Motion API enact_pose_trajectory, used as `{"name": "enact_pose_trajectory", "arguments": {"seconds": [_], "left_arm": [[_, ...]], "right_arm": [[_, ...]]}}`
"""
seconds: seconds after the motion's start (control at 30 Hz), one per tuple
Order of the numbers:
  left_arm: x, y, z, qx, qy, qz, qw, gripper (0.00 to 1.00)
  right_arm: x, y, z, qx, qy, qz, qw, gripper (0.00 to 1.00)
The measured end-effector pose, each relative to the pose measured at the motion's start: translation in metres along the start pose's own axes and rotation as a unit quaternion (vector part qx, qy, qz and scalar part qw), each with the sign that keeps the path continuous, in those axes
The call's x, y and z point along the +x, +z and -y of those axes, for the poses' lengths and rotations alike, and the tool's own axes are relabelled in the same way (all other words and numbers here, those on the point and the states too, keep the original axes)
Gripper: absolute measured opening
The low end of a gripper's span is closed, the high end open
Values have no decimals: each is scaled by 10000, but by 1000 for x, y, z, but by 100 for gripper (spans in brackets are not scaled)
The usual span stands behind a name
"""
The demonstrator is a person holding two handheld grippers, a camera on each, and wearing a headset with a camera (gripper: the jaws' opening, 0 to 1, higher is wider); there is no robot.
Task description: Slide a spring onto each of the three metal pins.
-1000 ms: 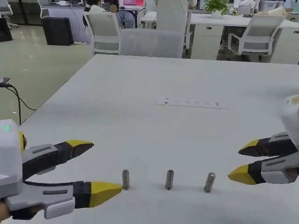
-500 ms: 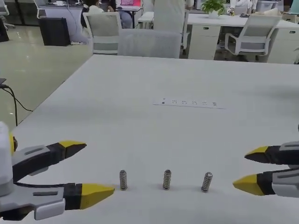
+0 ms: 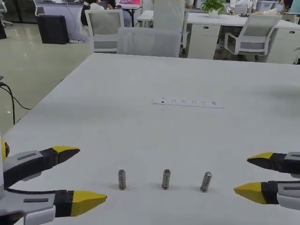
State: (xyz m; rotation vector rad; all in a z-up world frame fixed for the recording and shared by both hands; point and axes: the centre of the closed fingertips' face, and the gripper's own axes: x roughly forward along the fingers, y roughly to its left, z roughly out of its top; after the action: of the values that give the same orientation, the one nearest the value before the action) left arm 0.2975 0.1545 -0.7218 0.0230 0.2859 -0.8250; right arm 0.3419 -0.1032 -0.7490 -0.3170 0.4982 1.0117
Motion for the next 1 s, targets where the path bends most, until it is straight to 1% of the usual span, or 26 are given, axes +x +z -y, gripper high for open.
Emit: {"name": "enact_pose_trajectory", "arguments": {"seconds": [0.13, 0.2, 0.33, 0.43, 0.6, 0.7, 0.87, 1.0], "left_arm": [[0, -6, -2, -10, -22, -33, 10000, 77], [0, -8, -5, -38, -13, -2, 10000, 77], [2, -16, -10, -122, 11, -78, 9999, 77], [4, -20, -10, -188, 11, -112, 9998, 78], [7, -24, -9, -302, 42, -77, 9995, 79], [9, -25, -8, -313, 39, -93, 9995, 79], [10, -25, -6, -341, 49, -72, 9994, 80], [10, -29, -3, -354, 39, -118, 9993, 80]], "right_arm": [[2, -3, 1, 76, -36, 110, 9999, 51], [3, -4, 1, 99, -44, 124, 9999, 51], [5, -8, 2, 106, -67, 108, 9999, 52], [7, -10, 2, 124, -53, 110, 9998, 52], [11, -14, 1, 102, -43, 51, 9999, 53], [12, -14, 0, 128, -29, 82, 9999, 54], [14, -17, -1, 129, -20, 50, 9999, 55], [14, -18, -2, 163, -15, 78, 9998, 55]]}}
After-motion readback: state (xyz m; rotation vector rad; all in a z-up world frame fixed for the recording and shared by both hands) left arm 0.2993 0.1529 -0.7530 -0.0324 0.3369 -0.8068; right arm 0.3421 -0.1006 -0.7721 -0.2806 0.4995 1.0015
